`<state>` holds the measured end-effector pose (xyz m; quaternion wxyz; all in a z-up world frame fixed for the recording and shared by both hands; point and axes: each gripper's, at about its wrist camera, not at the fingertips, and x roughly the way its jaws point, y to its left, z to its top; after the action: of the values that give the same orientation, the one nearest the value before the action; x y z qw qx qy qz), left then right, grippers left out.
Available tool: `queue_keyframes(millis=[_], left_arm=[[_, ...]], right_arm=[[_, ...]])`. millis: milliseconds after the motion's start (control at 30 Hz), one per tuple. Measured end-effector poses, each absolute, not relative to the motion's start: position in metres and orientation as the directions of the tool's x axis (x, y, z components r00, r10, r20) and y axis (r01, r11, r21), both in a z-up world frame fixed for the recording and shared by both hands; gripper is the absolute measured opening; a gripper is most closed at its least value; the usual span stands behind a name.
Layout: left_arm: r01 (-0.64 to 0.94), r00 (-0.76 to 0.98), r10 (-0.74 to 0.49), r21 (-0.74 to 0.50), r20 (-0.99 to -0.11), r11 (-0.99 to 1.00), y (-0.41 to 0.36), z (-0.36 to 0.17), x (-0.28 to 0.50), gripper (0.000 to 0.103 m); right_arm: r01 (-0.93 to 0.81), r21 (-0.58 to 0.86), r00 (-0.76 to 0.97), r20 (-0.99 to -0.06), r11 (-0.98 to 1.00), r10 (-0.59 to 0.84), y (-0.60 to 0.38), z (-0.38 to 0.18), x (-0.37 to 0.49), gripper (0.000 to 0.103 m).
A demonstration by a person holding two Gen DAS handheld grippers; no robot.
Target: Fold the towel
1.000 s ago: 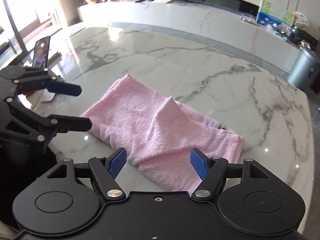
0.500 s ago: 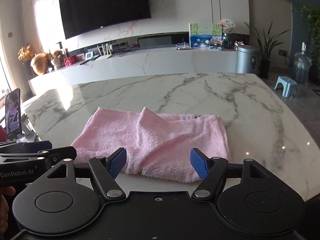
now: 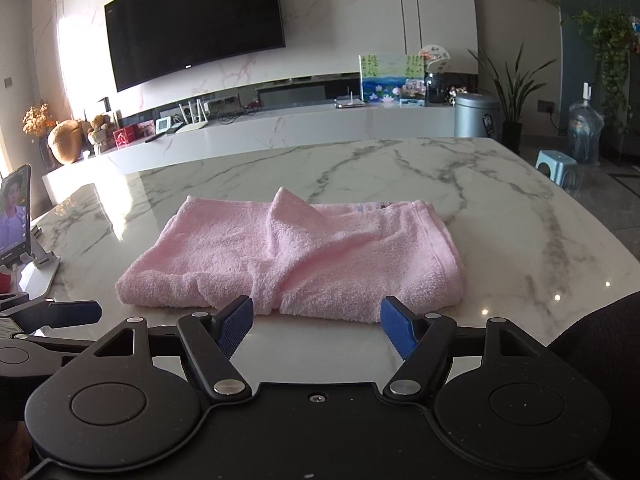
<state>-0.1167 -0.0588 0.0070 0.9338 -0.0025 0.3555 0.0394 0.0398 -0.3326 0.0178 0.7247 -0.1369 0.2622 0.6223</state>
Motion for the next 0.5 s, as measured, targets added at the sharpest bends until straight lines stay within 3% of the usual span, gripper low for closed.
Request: queue_keyframes(millis=[267,500], left_arm=[[-0.086,0.741,0.103,0.058,-0.664,0.995,-0.0589,0.0047,-0.1154,0.073],[-0.061,0.743,0.055,0.014,-0.667,0.998,-0.0566,0.0070,-0.1162,0.073]], right_arm=[[-0.976,0.121,0.085,-0.558,0.182,0.826,-0.3337,0.0108,0.0385,0.069],[-0.971,0.133,0.097,-0.538,0.198,0.838,-0.3373,0.0120,0.0408,0.069]])
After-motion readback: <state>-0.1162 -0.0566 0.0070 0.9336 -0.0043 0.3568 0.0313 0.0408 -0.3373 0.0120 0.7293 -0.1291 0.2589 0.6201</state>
